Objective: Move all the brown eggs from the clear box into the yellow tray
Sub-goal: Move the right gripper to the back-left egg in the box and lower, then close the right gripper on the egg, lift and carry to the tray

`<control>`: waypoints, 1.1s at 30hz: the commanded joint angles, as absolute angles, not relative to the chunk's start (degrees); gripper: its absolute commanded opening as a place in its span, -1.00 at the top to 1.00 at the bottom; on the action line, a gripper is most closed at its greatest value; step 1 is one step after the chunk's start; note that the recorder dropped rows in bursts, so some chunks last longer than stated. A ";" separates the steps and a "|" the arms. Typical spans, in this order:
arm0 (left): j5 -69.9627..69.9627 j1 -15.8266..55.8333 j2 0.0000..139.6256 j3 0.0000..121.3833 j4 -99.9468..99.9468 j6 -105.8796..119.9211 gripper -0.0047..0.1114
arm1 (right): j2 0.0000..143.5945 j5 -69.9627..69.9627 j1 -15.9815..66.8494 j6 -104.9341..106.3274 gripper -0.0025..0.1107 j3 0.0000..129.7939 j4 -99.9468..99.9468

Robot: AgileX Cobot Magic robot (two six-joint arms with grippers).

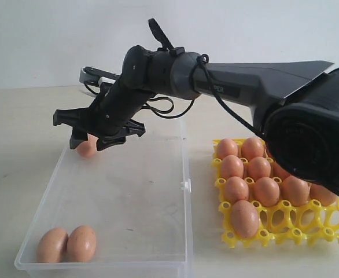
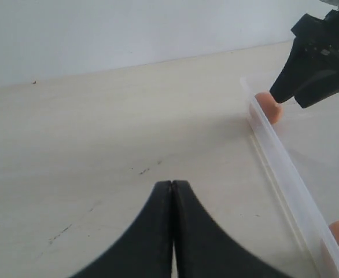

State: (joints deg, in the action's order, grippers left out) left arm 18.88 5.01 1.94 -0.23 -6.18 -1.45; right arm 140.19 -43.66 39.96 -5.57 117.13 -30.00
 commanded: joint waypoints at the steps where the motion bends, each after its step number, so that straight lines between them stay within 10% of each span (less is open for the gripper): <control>1: 18.09 5.19 1.98 0.00 -5.99 -1.70 0.92 | 142.04 -43.80 39.15 -6.02 0.00 119.92 -30.29; 33: 18.09 5.19 1.98 0.00 -5.99 -1.70 0.92 | 148.80 -36.30 37.35 -6.49 0.00 123.93 -34.54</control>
